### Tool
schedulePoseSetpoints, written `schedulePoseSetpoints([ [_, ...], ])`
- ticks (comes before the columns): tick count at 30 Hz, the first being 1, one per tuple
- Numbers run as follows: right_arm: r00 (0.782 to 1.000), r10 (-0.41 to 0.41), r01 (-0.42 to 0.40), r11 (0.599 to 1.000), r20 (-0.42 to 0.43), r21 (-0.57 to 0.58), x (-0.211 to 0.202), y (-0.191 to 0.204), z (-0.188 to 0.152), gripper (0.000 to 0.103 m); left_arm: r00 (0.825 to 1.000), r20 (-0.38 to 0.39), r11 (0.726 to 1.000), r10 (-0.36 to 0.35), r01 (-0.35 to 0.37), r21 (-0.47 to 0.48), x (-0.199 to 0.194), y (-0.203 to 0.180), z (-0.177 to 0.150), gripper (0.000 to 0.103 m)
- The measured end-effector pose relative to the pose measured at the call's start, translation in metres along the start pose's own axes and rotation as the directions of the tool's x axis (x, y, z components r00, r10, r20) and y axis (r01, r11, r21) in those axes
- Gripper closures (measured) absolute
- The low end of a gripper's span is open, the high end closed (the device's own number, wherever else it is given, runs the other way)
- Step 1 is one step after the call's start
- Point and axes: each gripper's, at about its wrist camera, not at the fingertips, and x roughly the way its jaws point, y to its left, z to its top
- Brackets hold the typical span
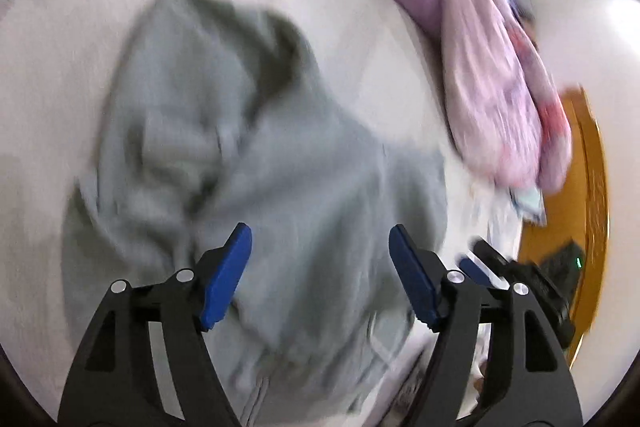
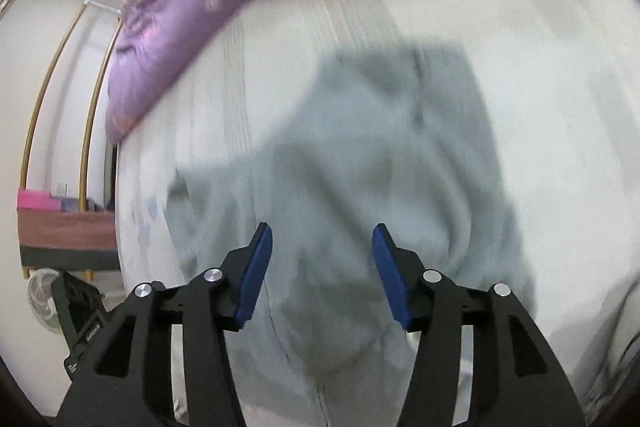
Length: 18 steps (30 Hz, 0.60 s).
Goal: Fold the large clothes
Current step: 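Grasp the hoodie hem with both tools and lift it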
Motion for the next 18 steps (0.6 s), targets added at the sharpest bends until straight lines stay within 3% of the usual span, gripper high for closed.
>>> schedulePoseSetpoints([
  [7,0.995,-0.039,0.061,0.968,-0.092,0.242,0.058,-0.019,0.077,0.046,0.984,0.008,0.984,0.179,-0.178,-0.025,0.051,-0.013,0.092,0.031],
  [12,0.987,-0.118,0.141,0.96,-0.11,0.24,0.089,-0.007,0.106,0.044,0.963,-0.001,0.963,0.27,-0.27,0.015,0.078,-0.02,0.124,0.027],
  [18,0.975,-0.147,0.182,0.959,-0.166,0.216,0.122,0.006,0.129,0.037,0.932,-0.092,0.936,0.351,-0.353,-0.008,0.113,-0.009,0.134,0.027],
])
